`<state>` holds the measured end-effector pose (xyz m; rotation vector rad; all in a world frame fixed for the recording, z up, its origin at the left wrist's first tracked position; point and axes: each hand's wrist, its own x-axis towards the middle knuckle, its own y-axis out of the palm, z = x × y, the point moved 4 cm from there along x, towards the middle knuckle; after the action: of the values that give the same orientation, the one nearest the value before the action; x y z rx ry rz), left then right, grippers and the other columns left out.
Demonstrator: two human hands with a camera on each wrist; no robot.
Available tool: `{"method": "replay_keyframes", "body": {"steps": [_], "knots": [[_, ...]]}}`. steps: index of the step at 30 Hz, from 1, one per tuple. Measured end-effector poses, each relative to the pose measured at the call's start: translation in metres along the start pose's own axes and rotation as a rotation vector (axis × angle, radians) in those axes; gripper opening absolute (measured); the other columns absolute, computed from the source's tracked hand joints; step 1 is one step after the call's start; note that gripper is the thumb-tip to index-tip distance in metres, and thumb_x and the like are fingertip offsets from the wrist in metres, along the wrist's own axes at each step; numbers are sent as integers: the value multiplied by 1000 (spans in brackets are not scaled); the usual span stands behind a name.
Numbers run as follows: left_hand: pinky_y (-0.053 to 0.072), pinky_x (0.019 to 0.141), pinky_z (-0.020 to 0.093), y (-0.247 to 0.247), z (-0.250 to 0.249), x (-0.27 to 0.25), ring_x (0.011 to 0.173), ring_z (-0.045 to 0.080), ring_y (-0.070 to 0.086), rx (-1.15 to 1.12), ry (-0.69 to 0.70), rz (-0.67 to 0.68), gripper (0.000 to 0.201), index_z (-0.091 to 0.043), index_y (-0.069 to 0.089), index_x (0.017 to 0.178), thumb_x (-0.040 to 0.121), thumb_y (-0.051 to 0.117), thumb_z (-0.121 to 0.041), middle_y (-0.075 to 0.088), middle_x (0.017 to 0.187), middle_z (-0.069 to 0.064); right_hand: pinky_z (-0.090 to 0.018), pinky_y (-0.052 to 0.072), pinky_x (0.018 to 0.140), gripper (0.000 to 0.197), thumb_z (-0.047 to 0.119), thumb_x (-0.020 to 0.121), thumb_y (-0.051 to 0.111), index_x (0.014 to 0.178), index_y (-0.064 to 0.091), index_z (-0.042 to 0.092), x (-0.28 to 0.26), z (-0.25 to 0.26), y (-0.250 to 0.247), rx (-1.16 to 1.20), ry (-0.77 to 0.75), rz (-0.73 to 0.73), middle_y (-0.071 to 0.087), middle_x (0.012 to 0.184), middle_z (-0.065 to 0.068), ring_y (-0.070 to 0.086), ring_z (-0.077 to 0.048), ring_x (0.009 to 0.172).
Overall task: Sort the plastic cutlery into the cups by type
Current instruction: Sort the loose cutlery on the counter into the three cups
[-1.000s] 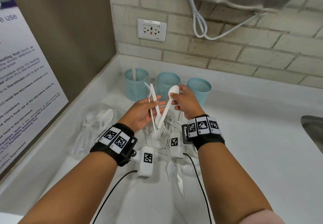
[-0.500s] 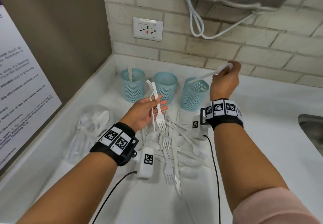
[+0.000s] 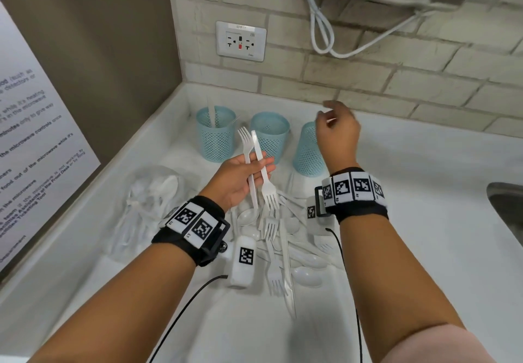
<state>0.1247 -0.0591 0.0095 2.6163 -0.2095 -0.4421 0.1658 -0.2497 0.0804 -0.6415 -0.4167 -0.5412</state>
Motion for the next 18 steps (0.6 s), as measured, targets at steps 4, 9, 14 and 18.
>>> {"method": "replay_keyframes", "body": {"steps": [4,9,14,18], "knots": [[55,79,26,4,-5,-4,86,15,67,-25,52,-27,19,-8,60,95,92,48,7,69,93,6,-23,51,69,25,34,85,67,99,66,14,-33,33,18,-76,179,909,66,83,0,63,-7,73],[59,69,23,0,-11,-7,90,16,67,-115,75,-68,27,-2,53,117,93,46,7,67,101,10,-34,50,91,35,31,88,63,115,60,9,-70,33,32,-230,305,1353,66,102,-4,64,-18,98],[57,72,29,-8,-13,-10,91,22,66,-156,104,-121,16,-6,50,108,95,45,3,65,101,13,-28,55,70,2,14,94,56,96,55,15,-81,21,40,150,488,1213,69,81,-6,67,-11,63],[53,81,38,-17,-15,-12,96,29,63,-186,81,-206,13,-7,44,111,101,38,-13,62,102,17,-21,49,56,15,12,96,52,107,60,18,-79,15,38,122,483,1177,63,72,-3,54,-4,46]]}}
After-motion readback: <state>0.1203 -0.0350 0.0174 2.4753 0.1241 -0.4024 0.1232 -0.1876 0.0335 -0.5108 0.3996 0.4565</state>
